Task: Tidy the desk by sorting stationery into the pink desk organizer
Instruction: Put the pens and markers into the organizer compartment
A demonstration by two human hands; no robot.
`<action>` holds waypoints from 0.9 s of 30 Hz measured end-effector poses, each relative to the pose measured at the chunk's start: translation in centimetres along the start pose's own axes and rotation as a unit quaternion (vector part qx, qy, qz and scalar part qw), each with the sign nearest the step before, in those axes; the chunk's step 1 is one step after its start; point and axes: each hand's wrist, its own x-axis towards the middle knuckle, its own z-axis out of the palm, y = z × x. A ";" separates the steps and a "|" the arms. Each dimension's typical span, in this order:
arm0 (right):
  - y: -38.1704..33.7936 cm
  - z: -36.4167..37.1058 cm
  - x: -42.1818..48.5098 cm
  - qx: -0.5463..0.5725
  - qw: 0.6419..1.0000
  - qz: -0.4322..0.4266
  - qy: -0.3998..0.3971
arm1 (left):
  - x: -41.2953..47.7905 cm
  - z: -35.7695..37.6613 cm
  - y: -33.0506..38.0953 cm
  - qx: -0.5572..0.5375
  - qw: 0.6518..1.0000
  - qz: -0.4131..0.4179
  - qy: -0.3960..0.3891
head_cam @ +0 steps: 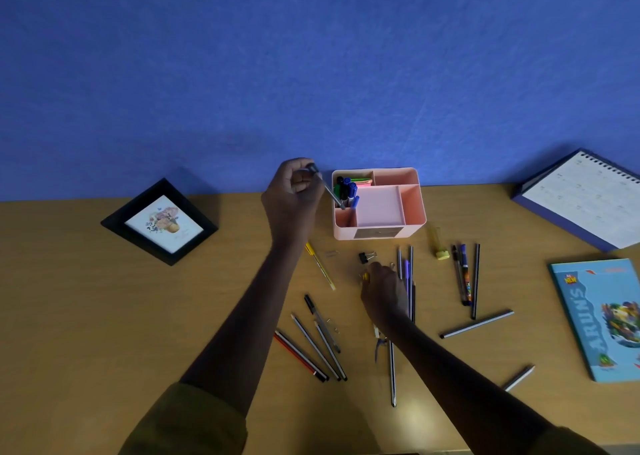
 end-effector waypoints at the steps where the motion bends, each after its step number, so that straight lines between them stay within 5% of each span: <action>1: -0.2 0.1 0.1 0.009 1.000 0.007 0.001 | -0.1 0.3 0.0 0.006 1.000 0.011 -0.006; 14: -1.8 -0.5 -0.6 0.099 0.994 0.043 0.005 | -1.3 2.1 -2.7 0.099 0.986 0.084 -0.101; 27: -2.6 -9.1 -0.3 0.246 0.959 -0.106 0.097 | -2.2 3.0 -4.9 0.173 0.972 0.086 -0.131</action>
